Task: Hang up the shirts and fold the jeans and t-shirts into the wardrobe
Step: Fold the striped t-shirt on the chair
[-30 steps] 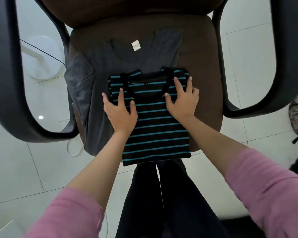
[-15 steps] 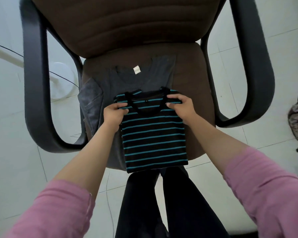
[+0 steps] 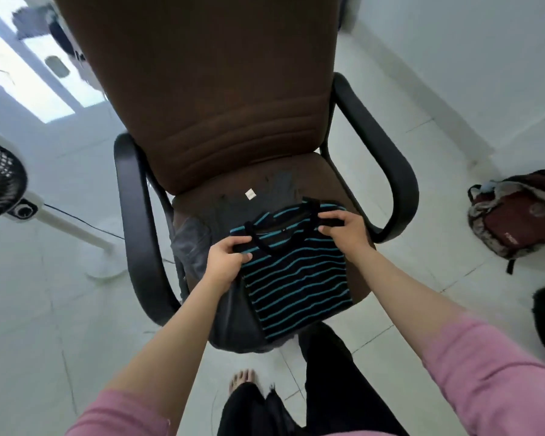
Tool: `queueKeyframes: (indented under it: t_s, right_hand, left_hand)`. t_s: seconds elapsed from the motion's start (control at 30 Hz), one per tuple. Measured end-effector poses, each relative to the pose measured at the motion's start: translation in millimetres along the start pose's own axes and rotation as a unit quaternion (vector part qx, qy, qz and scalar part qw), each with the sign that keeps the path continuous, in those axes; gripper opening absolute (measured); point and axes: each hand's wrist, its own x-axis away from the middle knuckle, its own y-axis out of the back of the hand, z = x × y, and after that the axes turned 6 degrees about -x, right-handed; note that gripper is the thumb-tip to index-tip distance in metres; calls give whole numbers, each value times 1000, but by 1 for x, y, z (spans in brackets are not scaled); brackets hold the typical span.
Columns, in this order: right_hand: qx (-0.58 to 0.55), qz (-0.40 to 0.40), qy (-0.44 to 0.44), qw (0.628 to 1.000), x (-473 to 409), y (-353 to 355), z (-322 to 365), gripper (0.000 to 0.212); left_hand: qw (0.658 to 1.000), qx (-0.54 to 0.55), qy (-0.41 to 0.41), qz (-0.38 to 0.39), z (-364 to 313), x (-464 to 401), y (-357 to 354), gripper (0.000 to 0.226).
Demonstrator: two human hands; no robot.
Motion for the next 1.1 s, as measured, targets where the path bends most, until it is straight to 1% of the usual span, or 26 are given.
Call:
queueKeyframes:
  t_s: [0.13, 0.27, 0.4, 0.53, 0.63, 0.7, 0.83, 0.9, 0.97, 1.03, 1.1]
  right_hand:
    - [-34, -104, 53, 993, 70, 16, 13, 28]
    - [-58, -193, 99, 974, 147, 45, 32, 29]
    - [-83, -302, 132, 940, 234, 94, 38, 27]
    - [-104, -426, 150, 886, 331, 138, 19, 27]
    - [-121, -520, 142, 833, 419, 160, -7, 24]
    - [-106, -582, 132, 796, 486, 164, -28, 22]
    - [-85, -701, 100, 701, 622, 143, -81, 24]
    - [-94, -745, 90, 654, 686, 118, -103, 27]
    - [-101, -785, 80, 606, 750, 80, -120, 26]
    - [-92, -825, 58, 555, 812, 36, -132, 23]
    - [-57, -860, 34, 505, 872, -10, -140, 22]
  left_hand:
    - [995, -23, -72, 66, -17, 38, 15, 36]
    - [977, -62, -166, 121, -56, 78, 14, 38]
    - [939, -107, -251, 210, -105, 128, -23, 38]
    - [890, -125, -307, 312, -125, 197, -82, 31]
    - [848, -134, -326, 396, -112, 261, -126, 30]
    - [813, -143, -343, 448, -93, 312, -146, 30]
    - [727, -174, -364, 555, -30, 418, -154, 31]
    - [687, -181, -376, 595, 6, 464, -144, 31]
    - [649, -190, -380, 631, 42, 508, -125, 30]
    - [617, -198, -367, 667, 78, 552, -100, 28]
    - [581, -204, -347, 708, 111, 595, -73, 25]
